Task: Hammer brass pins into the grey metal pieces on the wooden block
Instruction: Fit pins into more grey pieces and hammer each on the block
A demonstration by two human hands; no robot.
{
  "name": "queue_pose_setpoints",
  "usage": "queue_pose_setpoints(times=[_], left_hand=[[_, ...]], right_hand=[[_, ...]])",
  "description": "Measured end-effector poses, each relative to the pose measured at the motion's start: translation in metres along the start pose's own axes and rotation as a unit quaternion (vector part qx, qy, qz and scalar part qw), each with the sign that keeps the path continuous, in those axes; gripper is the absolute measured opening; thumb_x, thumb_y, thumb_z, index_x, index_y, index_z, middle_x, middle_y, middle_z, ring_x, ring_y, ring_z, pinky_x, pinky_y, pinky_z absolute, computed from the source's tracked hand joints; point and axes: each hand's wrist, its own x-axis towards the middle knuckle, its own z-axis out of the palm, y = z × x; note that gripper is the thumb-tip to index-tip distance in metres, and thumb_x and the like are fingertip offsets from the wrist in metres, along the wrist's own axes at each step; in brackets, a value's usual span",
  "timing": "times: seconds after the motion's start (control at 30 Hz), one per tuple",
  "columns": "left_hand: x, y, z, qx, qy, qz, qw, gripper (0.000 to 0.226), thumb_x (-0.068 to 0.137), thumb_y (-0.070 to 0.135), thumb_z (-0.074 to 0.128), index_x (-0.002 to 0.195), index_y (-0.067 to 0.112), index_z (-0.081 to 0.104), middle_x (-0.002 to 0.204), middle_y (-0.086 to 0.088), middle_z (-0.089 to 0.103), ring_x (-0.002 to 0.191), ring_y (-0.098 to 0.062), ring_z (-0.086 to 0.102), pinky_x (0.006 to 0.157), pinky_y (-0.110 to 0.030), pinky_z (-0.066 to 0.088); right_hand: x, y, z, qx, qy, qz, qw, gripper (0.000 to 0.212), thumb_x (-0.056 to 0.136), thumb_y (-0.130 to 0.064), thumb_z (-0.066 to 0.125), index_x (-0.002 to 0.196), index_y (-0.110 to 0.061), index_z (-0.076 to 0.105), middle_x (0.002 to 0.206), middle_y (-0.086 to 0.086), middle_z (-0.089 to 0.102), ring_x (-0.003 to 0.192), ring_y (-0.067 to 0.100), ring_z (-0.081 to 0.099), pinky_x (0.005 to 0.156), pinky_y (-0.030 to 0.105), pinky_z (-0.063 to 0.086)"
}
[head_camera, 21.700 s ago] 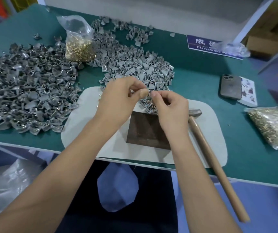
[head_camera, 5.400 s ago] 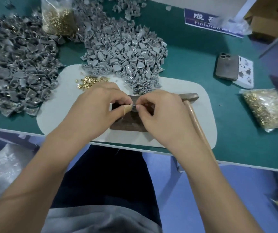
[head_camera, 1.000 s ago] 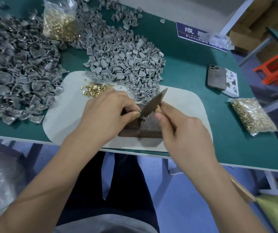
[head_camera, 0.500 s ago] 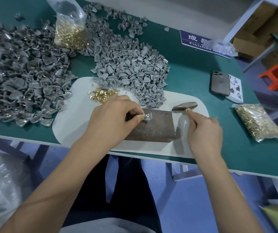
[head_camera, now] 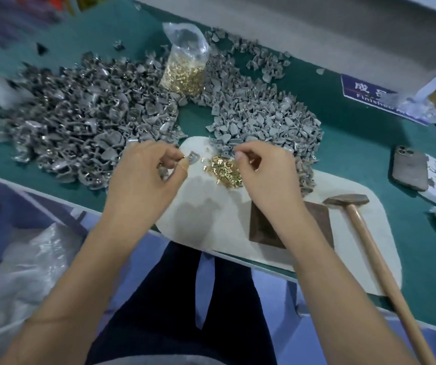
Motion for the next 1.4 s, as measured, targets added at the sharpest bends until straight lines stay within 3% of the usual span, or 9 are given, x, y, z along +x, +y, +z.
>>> queue_pose_setpoints(times=[0.23, 0.4, 0.57, 0.67, 0.83, 0.97, 1.23, 1.4], left_hand=[[0.011, -0.037, -0.029, 0.072, 0.041, -0.064, 0.994, 0.016, 0.094, 0.041, 0.061, 0.089, 0.028, 0.070, 0.081, 0.010, 0.063, 0.087, -0.025, 0.059, 0.079, -0.044, 0.051], [0.009, -0.039, -0.025, 0.070, 0.079, -0.072, 0.992, 0.020, 0.095, 0.046, 0.061, 0.102, 0.029, 0.067, 0.086, 0.013, 0.060, 0.099, -0.017, 0.046, 0.088, -0.042, 0.042], [0.006, -0.032, -0.016, 0.036, 0.074, -0.037, 0.996, 0.012, 0.096, 0.037, 0.063, 0.101, 0.027, 0.067, 0.088, 0.012, 0.060, 0.096, -0.018, 0.052, 0.092, -0.034, 0.038], [0.002, -0.024, -0.009, 0.006, 0.060, -0.007, 0.998, 0.008, 0.096, 0.030, 0.064, 0.102, 0.025, 0.067, 0.087, 0.011, 0.059, 0.093, -0.018, 0.053, 0.086, -0.027, 0.037], [-0.001, -0.013, 0.012, -0.016, 0.032, 0.035, 0.999, 0.009, 0.094, 0.026, 0.066, 0.103, 0.024, 0.067, 0.089, 0.011, 0.059, 0.094, -0.016, 0.050, 0.082, -0.031, 0.043], [-0.009, -0.008, 0.033, 0.045, 0.008, 0.045, 0.998, 0.006, 0.093, 0.027, 0.065, 0.097, 0.025, 0.069, 0.090, 0.011, 0.062, 0.094, -0.020, 0.051, 0.085, -0.038, 0.040], [-0.007, -0.014, 0.044, 0.148, 0.033, 0.060, 0.987, 0.006, 0.091, 0.027, 0.068, 0.096, 0.028, 0.070, 0.095, 0.010, 0.065, 0.098, -0.022, 0.052, 0.082, -0.037, 0.028], [-0.008, -0.010, 0.042, 0.162, 0.034, 0.075, 0.983, 0.004, 0.091, 0.023, 0.068, 0.094, 0.026, 0.070, 0.094, 0.007, 0.066, 0.096, -0.026, 0.054, 0.081, -0.038, 0.029]], right_hand=[[0.033, -0.006, 0.031, -0.069, -0.053, 0.022, 0.996, 0.016, 0.096, -0.017, 0.063, 0.098, -0.023, 0.078, 0.093, -0.005, 0.076, 0.087, 0.017, 0.069, 0.081, 0.040, 0.059], [0.049, -0.007, 0.043, -0.182, -0.057, 0.016, 0.981, 0.015, 0.098, -0.023, 0.063, 0.098, -0.027, 0.077, 0.096, -0.004, 0.072, 0.089, 0.022, 0.067, 0.069, 0.031, 0.050], [0.059, -0.009, 0.045, -0.219, -0.069, -0.012, 0.973, 0.015, 0.097, -0.029, 0.065, 0.103, -0.034, 0.077, 0.104, -0.007, 0.073, 0.094, 0.019, 0.067, 0.068, 0.028, 0.045], [0.058, -0.010, 0.044, -0.209, -0.050, -0.014, 0.977, 0.012, 0.095, -0.032, 0.066, 0.095, -0.036, 0.078, 0.098, -0.011, 0.072, 0.085, 0.014, 0.064, 0.065, 0.026, 0.040], [0.052, -0.006, 0.042, -0.168, -0.045, -0.008, 0.985, 0.013, 0.093, -0.030, 0.064, 0.093, -0.035, 0.076, 0.092, -0.014, 0.071, 0.084, 0.013, 0.064, 0.064, 0.028, 0.042], [0.051, -0.003, 0.047, -0.155, -0.033, -0.020, 0.987, 0.016, 0.095, -0.028, 0.059, 0.095, -0.032, 0.074, 0.096, -0.013, 0.069, 0.085, 0.012, 0.063, 0.066, 0.027, 0.043], [0.050, 0.002, 0.048, -0.125, -0.033, -0.036, 0.991, 0.014, 0.096, -0.026, 0.060, 0.098, -0.030, 0.073, 0.099, -0.011, 0.068, 0.089, 0.012, 0.063, 0.074, 0.033, 0.054], [0.051, 0.003, 0.049, -0.102, -0.020, -0.024, 0.994, 0.016, 0.095, -0.027, 0.059, 0.099, -0.030, 0.074, 0.099, -0.011, 0.069, 0.088, 0.010, 0.062, 0.071, 0.030, 0.049]])
